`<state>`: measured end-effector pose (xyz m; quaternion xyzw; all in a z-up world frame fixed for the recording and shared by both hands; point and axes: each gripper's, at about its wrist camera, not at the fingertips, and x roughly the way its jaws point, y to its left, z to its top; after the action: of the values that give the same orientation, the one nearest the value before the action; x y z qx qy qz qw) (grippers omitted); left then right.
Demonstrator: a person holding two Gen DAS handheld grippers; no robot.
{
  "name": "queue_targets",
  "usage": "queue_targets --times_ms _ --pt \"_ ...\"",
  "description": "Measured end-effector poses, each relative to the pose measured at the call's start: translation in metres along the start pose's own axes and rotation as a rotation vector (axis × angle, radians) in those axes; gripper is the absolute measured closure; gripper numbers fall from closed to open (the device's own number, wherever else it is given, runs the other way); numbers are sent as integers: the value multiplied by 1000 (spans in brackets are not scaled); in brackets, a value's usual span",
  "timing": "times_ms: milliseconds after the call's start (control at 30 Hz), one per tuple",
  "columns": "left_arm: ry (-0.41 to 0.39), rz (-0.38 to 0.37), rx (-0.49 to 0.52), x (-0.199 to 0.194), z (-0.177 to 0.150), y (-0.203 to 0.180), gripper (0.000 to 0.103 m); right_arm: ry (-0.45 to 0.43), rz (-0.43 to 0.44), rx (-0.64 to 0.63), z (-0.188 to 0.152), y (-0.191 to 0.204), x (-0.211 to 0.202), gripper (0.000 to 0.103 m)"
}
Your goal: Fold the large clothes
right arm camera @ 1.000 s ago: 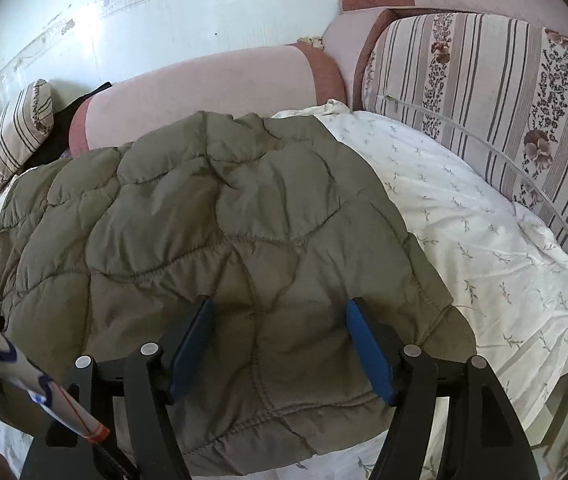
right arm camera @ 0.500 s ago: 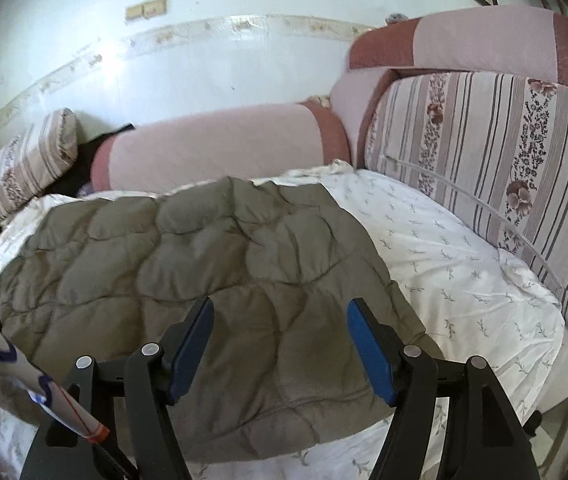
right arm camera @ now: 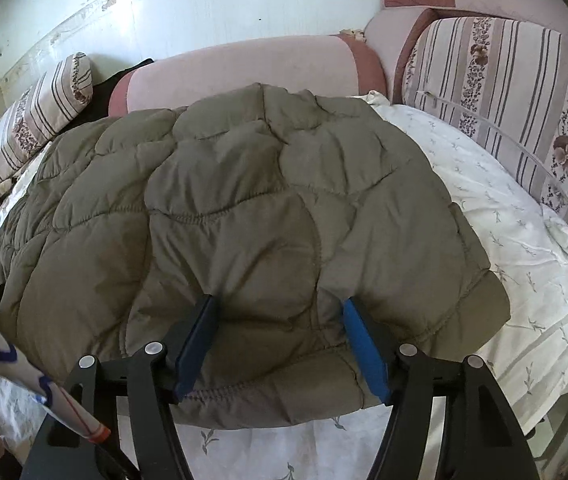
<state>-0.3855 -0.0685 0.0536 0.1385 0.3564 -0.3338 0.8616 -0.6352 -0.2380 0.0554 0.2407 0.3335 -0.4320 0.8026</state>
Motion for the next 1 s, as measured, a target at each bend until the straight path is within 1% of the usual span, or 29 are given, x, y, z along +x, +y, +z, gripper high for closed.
queue_targets --times_ms 433,500,533,633,700,733,767,833,900,1000 --pt "-23 14 10 -4 -2 0 3 -21 24 1 -6 -5 -10 32" --pt "-37 20 11 -9 -2 -1 3 -44 34 15 -6 -7 -20 34" --pt "-52 18 14 -14 -2 -2 3 -64 37 20 -5 -7 -25 40" --pt "-83 3 28 -28 3 -4 3 -123 62 34 1 -11 -39 46" --pt "-96 -19 37 -35 11 -8 3 -136 79 48 10 -13 -43 51" --pt "-93 -38 43 -37 18 -11 3 -130 92 55 15 -13 -42 58" --pt "-84 -61 56 -38 26 -16 3 -123 109 64 21 -14 -41 61" --pt "-69 -80 86 -36 40 -25 3 -116 126 77 35 -12 -37 62" --pt "-45 -86 114 -27 58 -36 3 -116 121 71 49 -10 -33 62" --pt "-5 -94 117 -7 80 -49 3 -90 133 54 74 -3 -17 62"
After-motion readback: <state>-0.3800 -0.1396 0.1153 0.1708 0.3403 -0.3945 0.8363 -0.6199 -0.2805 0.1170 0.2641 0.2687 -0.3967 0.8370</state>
